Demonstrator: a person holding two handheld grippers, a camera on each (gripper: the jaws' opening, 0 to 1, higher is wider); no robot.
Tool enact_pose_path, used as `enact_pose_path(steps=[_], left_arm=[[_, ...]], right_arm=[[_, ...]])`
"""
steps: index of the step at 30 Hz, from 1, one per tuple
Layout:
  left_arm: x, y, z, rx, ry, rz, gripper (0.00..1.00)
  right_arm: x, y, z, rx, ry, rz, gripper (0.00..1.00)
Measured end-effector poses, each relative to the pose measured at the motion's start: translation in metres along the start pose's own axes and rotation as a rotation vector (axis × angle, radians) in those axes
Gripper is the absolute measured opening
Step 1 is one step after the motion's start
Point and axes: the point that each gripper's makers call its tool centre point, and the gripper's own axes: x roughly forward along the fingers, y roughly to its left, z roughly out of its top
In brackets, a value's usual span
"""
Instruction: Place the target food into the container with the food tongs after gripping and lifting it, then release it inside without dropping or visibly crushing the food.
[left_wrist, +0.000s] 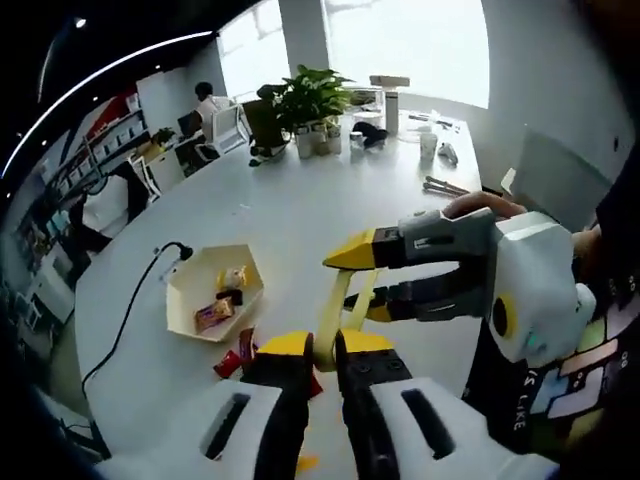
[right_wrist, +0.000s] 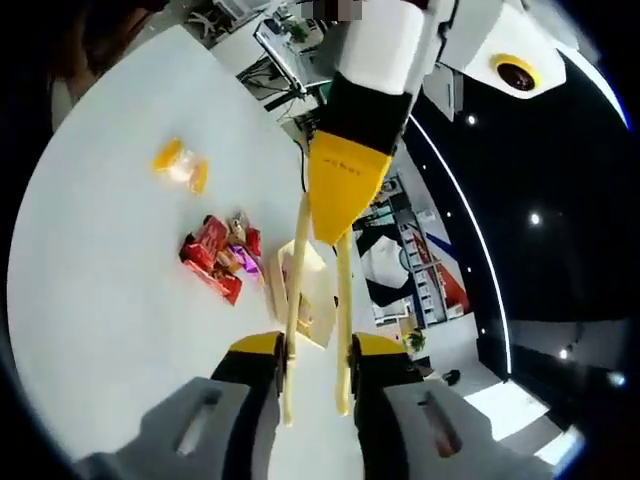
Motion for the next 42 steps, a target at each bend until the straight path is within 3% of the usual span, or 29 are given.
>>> enact_pose_path(steps=[3, 11, 15, 18, 21, 23, 27, 30, 35, 42], left_arm=[[-0.001, -0.007, 0.002, -0.005, -0.017, -0.033, 0.1], [-0.002, -0.011, -0.001, -0.001, -0.031, -0.044, 0.1], [-0.01, -0.018, 0.009, 0.049, -0.094, -0.083, 0.09], [-0.019, -0.019, 0.013, 0.029, -0.115, -0.097, 0.13], [-0.034, -0.01, 0.015, 0.033, -0.159, -0.04, 0.19], [-0.053, 0.002, 0.015, -0.021, -0.215, 0.011, 0.24], [-0.071, 0.014, 0.01, -0.068, -0.263, 0.061, 0.27], [-0.084, 0.021, 0.005, -0.056, -0.307, 0.109, 0.28], [-0.097, 0.023, 0.001, -0.057, -0.362, 0.144, 0.28], [-0.108, 0.026, -0.01, -0.068, -0.419, 0.197, 0.36]], right_arm=[[-0.001, -0.002, -0.002, -0.018, -0.012, -0.025, 0.19], [-0.002, 0.001, 0.001, -0.026, -0.049, -0.027, 0.19], [0.0, 0.006, -0.007, -0.073, -0.02, -0.021, 0.19], [-0.003, 0.007, -0.008, -0.091, -0.048, -0.033, 0.19], [-0.007, 0.005, -0.01, -0.069, -0.054, -0.045, 0.19], [-0.01, -0.001, -0.015, -0.055, -0.057, -0.072, 0.19], [-0.012, -0.01, -0.018, -0.018, -0.065, -0.098, 0.19], [-0.015, -0.015, -0.016, 0.046, -0.088, -0.113, 0.19], [-0.017, -0.024, -0.01, 0.107, -0.119, -0.131, 0.2], [-0.015, -0.033, 0.003, 0.29, -0.198, -0.132, 0.2]])
